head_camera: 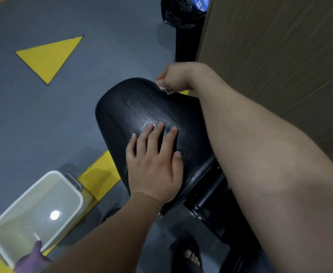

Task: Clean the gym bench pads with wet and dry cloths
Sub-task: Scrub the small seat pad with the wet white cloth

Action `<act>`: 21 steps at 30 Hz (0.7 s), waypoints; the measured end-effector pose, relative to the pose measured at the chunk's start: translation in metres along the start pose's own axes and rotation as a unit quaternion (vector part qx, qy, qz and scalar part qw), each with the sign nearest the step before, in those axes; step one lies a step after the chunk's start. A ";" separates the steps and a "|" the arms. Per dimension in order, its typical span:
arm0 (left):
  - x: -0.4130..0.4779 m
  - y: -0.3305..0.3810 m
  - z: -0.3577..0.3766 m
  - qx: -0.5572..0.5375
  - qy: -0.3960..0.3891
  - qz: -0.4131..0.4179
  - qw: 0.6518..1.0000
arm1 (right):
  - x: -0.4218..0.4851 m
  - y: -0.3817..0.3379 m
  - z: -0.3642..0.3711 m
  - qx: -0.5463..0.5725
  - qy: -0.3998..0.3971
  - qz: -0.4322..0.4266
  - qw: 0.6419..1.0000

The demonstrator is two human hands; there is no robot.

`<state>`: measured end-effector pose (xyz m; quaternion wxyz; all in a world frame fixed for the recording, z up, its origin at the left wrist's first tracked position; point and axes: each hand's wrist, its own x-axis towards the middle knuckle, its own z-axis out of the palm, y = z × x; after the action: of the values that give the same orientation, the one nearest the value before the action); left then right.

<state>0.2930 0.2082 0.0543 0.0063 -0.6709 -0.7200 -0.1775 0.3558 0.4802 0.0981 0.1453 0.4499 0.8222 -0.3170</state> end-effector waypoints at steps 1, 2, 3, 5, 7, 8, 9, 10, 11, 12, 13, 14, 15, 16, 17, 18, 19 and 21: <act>0.000 0.000 0.001 0.001 0.000 0.000 1.000 | 0.004 -0.010 0.004 0.008 0.027 -0.015 0.999; 0.000 0.000 0.001 0.001 0.001 -0.001 1.000 | 0.006 -0.016 0.007 0.026 0.045 -0.027 0.998; 0.000 0.000 0.001 -0.001 0.003 -0.003 1.000 | 0.008 -0.018 0.009 0.043 0.052 -0.036 0.997; 0.001 0.000 0.001 -0.005 0.003 -0.003 1.000 | 0.010 -0.015 0.010 0.059 0.048 -0.026 0.997; 0.000 0.000 0.001 -0.005 0.002 -0.004 1.000 | 0.007 -0.007 0.010 0.055 0.034 0.007 0.998; 0.000 0.000 0.002 -0.004 0.001 -0.004 1.000 | 0.003 -0.001 0.009 0.050 0.030 0.026 0.998; 0.000 0.000 0.001 -0.004 0.001 -0.005 1.000 | -0.003 0.004 0.008 0.039 0.027 0.044 0.998; 0.000 0.000 0.001 -0.005 0.001 -0.005 1.000 | -0.011 0.011 0.007 0.025 0.021 0.060 0.998; 0.000 0.000 0.000 -0.007 0.000 -0.005 1.000 | -0.020 0.017 0.007 0.009 0.013 0.072 0.997; -0.001 0.000 0.000 -0.009 -0.001 -0.005 1.000 | -0.031 0.023 0.009 -0.002 0.012 0.079 0.997; -0.001 0.001 -0.001 -0.012 -0.001 -0.004 1.000 | -0.044 0.030 0.010 0.001 0.017 0.083 0.996; -0.001 0.001 -0.001 -0.014 -0.001 -0.003 1.000 | -0.058 0.036 0.012 0.024 0.027 0.080 0.996; -0.002 0.001 -0.002 -0.016 0.000 -0.002 1.000 | -0.072 0.041 0.014 0.058 0.036 0.076 0.995; -0.002 0.001 -0.002 -0.019 0.001 -0.002 1.000 | -0.085 0.045 0.016 0.093 0.048 0.070 0.992; -0.002 0.001 -0.002 -0.023 0.003 -0.002 1.000 | -0.098 0.046 0.019 0.121 0.062 0.071 0.988; -0.002 0.001 -0.002 -0.027 0.006 -0.003 1.000 | -0.109 0.046 0.023 0.141 0.078 0.072 0.984; -0.002 0.000 -0.001 -0.031 0.008 -0.003 0.999 | -0.119 0.046 0.028 0.159 0.095 0.073 0.980; -0.003 0.000 -0.001 -0.036 0.011 0.000 0.999 | -0.136 0.042 0.039 0.182 0.133 0.078 0.971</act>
<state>0.2930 0.2055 0.0546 -0.0099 -0.6687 -0.7130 -0.2108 0.4641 0.3834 0.1232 -0.0253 0.5698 0.7251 -0.3859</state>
